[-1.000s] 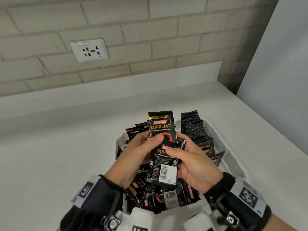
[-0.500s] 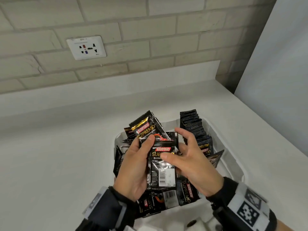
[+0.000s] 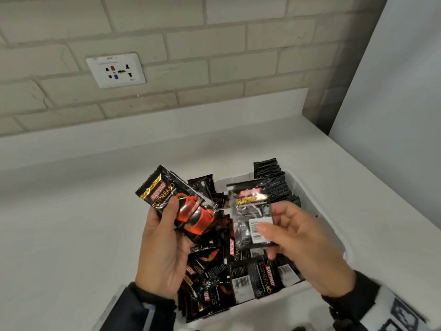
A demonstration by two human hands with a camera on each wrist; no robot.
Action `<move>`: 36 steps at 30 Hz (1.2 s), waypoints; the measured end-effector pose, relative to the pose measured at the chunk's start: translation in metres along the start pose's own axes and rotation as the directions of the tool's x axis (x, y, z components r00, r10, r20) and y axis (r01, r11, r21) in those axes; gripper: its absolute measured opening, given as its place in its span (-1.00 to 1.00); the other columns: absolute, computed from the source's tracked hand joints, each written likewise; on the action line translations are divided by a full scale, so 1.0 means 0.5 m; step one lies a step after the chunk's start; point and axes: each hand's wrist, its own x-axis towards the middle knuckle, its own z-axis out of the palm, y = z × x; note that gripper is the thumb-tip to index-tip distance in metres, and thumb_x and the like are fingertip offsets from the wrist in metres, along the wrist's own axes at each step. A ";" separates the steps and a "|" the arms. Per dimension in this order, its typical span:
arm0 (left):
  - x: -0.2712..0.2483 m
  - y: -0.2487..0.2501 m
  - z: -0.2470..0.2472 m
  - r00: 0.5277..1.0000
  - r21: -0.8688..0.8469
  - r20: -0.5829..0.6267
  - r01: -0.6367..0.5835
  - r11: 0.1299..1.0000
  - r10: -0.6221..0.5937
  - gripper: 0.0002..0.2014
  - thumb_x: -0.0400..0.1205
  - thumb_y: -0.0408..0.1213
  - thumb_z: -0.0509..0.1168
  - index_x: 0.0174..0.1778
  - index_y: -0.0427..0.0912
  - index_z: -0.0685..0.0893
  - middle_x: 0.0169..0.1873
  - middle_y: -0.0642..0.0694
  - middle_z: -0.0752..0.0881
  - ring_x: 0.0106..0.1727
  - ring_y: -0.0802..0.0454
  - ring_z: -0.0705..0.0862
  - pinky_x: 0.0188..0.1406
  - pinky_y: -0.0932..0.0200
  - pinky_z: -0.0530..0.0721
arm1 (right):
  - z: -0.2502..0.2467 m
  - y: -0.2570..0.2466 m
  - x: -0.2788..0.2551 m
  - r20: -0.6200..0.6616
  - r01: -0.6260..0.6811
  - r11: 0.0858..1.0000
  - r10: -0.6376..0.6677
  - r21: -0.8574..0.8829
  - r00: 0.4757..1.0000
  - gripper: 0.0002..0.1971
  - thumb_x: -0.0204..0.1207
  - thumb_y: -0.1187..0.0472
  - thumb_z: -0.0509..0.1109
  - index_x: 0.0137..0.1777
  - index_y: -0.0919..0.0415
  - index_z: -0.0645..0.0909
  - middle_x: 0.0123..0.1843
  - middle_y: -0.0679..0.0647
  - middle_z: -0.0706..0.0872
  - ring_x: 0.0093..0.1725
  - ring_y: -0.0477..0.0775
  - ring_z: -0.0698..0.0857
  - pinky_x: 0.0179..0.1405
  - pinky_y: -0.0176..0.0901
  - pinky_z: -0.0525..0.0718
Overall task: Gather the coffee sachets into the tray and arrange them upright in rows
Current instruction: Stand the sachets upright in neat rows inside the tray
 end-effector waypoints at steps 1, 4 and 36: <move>-0.002 0.001 -0.004 1.000 0.017 0.000 -0.005 1.000 0.005 -0.87 0.64 -0.31 0.19 0.01 -0.08 0.62 -0.08 -0.11 0.74 -0.14 0.03 0.76 -0.33 0.09 0.80 | -0.005 -0.008 -0.004 -0.015 0.031 0.999 -0.031 -0.009 0.999 -0.89 0.40 0.37 0.41 -0.08 0.28 0.61 -0.27 0.14 0.74 -0.43 0.01 0.65 -0.53 -0.29 0.63; -0.009 -0.006 -0.003 0.999 0.047 0.036 -0.005 0.999 0.003 -0.81 0.58 -0.33 0.22 0.08 -0.11 0.62 -0.06 -0.12 0.75 -0.18 0.06 0.78 -0.40 0.15 0.77 | -0.014 -0.029 -0.016 -0.039 0.132 0.987 -0.136 -0.097 0.990 -0.95 0.39 0.36 0.43 -0.22 0.28 0.61 -0.29 0.28 0.70 -0.48 0.01 0.64 -0.51 -0.28 0.63; -0.045 -0.015 0.025 0.925 0.086 0.333 0.166 0.982 -0.185 -0.66 0.47 -0.22 0.23 0.17 -0.08 0.62 -0.07 -0.18 0.79 -0.19 -0.02 0.78 -0.36 0.10 0.78 | 0.045 -0.021 0.028 0.288 0.362 0.709 -0.229 -0.605 0.930 -0.71 0.42 0.00 0.41 -0.01 -0.50 0.51 0.37 -0.55 0.00 0.45 -0.23 0.18 0.40 -0.11 0.45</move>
